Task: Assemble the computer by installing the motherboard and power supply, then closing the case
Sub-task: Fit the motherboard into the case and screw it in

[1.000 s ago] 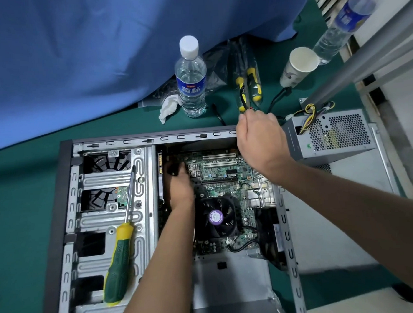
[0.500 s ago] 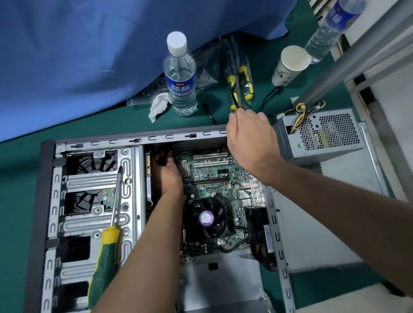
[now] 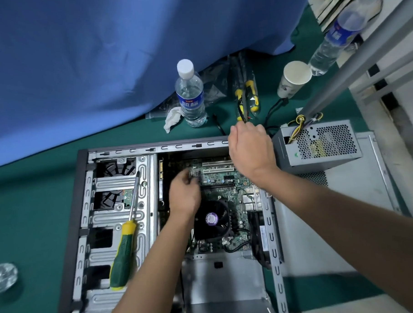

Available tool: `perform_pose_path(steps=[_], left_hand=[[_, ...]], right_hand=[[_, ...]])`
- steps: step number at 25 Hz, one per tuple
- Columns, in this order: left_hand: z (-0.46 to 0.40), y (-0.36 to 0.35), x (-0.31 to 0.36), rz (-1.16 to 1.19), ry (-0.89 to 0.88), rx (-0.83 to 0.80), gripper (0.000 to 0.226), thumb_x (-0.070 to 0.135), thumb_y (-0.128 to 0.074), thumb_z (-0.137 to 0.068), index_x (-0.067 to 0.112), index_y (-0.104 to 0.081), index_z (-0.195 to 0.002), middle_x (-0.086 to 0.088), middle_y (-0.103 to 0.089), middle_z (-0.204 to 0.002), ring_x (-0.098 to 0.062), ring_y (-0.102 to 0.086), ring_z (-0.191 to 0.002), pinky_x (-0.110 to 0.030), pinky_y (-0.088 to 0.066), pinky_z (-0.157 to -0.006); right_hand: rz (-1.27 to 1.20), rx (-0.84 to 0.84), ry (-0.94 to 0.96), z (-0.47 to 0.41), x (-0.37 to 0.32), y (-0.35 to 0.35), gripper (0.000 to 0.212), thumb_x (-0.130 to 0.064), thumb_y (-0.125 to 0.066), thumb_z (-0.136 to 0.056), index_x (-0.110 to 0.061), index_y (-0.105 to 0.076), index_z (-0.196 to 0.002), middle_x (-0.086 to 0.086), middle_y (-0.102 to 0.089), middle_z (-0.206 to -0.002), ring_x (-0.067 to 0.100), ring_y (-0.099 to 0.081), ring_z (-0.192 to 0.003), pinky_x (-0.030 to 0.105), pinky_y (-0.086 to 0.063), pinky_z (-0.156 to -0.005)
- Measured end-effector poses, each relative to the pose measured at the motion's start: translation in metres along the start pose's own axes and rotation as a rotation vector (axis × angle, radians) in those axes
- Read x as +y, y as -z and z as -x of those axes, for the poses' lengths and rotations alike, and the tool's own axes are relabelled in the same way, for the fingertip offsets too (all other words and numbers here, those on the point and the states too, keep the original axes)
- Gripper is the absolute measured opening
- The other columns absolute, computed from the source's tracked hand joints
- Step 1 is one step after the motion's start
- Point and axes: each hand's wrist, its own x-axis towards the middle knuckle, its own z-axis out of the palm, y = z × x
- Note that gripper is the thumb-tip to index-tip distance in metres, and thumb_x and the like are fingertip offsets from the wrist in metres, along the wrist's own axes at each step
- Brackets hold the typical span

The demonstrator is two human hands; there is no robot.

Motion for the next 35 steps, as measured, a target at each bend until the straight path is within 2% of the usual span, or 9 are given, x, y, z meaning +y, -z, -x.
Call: perform_pose_path(steps=[3, 7, 10, 13, 16, 20, 27, 30, 35], left_hand=[[0.037, 0.018, 0.004, -0.149, -0.237, -0.046, 0.026, 0.012, -0.056, -0.098, 0.019, -0.066, -0.121, 0.001, -0.067, -0.120, -0.014, -0.062, -0.109, -0.032, -0.048, -0.101], [0.050, 0.073, 0.006, -0.553, -0.558, 0.286, 0.035, 0.013, -0.061, -0.092, 0.016, -0.062, -0.127, -0.004, -0.057, -0.123, -0.022, -0.051, -0.116, -0.034, -0.041, -0.104], [0.034, 0.116, 0.000, -0.695, -0.468, 0.409, 0.049, 0.033, -0.058, -0.096, 0.018, -0.049, -0.142, -0.015, -0.040, -0.147, -0.032, -0.034, -0.136, -0.050, -0.030, -0.113], [0.014, 0.144, -0.010, -0.818, -0.406, 0.312, 0.063, 0.057, -0.042, -0.098, 0.027, -0.034, -0.152, -0.012, -0.021, -0.160, -0.028, -0.015, -0.148, -0.051, -0.013, -0.119], [0.003, 0.153, -0.021, -0.846, -0.497, 0.253, 0.073, 0.069, -0.040, -0.090, 0.023, -0.040, -0.147, -0.008, -0.026, -0.156, -0.025, -0.019, -0.146, -0.053, -0.010, -0.121], [-0.003, 0.152, -0.030, -0.841, -0.535, 0.238, 0.078, 0.069, -0.027, -0.088, 0.022, -0.039, -0.149, -0.006, -0.022, -0.160, -0.022, -0.005, -0.151, -0.047, 0.004, -0.120], [-0.003, 0.154, -0.034, -0.857, -0.574, 0.252, 0.074, 0.061, -0.015, -0.094, 0.022, -0.036, -0.152, -0.006, -0.034, -0.155, -0.022, -0.006, -0.151, -0.045, 0.004, -0.120], [-0.004, 0.157, -0.035, -0.844, -0.577, 0.231, 0.075, 0.063, -0.014, -0.093, 0.022, -0.037, -0.152, -0.006, -0.035, -0.154, -0.021, -0.006, -0.151, -0.042, 0.006, -0.120], [-0.003, 0.168, -0.032, -0.669, -0.597, 0.170, 0.063, 0.052, -0.029, -0.098, 0.017, -0.042, -0.150, -0.011, -0.032, -0.155, -0.026, -0.015, -0.149, -0.045, -0.004, -0.122]], right_hand=[[0.000, -0.017, -0.005, 0.000, 0.001, 0.002, 0.041, -0.031, -0.025, -0.106, -0.008, -0.059, -0.105, 0.012, -0.063, -0.105, 0.030, -0.051, -0.097, 0.046, -0.043, -0.082], [-0.004, -0.045, 0.003, 0.001, -0.001, 0.005, 0.043, -0.032, -0.024, -0.106, -0.008, -0.059, -0.109, 0.012, -0.063, -0.108, 0.029, -0.052, -0.099, 0.045, -0.043, -0.084], [-0.002, -0.064, 0.004, 0.001, 0.000, 0.008, 0.044, -0.033, -0.021, -0.107, -0.009, -0.058, -0.111, 0.010, -0.062, -0.111, 0.028, -0.051, -0.100, 0.045, -0.045, -0.085], [0.014, -0.077, 0.003, 0.001, 0.002, 0.009, 0.045, -0.034, -0.019, -0.107, -0.009, -0.057, -0.112, 0.010, -0.060, -0.110, 0.027, -0.051, -0.098, 0.045, -0.046, -0.086], [0.010, -0.060, -0.005, -0.002, 0.002, 0.006, 0.046, -0.034, -0.020, -0.107, -0.008, -0.057, -0.112, 0.011, -0.060, -0.108, 0.024, -0.046, -0.092, 0.043, -0.044, -0.083], [0.035, -0.049, -0.022, -0.005, -0.001, 0.003, 0.047, -0.034, -0.019, -0.106, -0.007, -0.056, -0.114, 0.011, -0.059, -0.108, 0.022, -0.042, -0.090, 0.043, -0.044, -0.084], [0.070, -0.237, -0.064, -0.009, -0.009, 0.016, 0.043, -0.036, -0.019, -0.107, -0.009, -0.050, -0.119, 0.011, -0.054, -0.110, 0.030, -0.047, -0.108, 0.048, -0.042, -0.094], [0.035, -0.298, -0.132, -0.009, -0.012, 0.022, 0.044, -0.038, -0.022, -0.107, -0.010, -0.043, -0.133, 0.015, -0.043, -0.130, 0.032, -0.039, -0.123, 0.049, -0.038, -0.102], [-0.120, -0.154, -0.164, 0.048, -0.013, 0.027, 0.057, -0.036, -0.038, -0.104, -0.018, -0.018, -0.155, 0.009, -0.017, -0.156, 0.030, -0.023, -0.142, 0.051, -0.031, -0.113]])
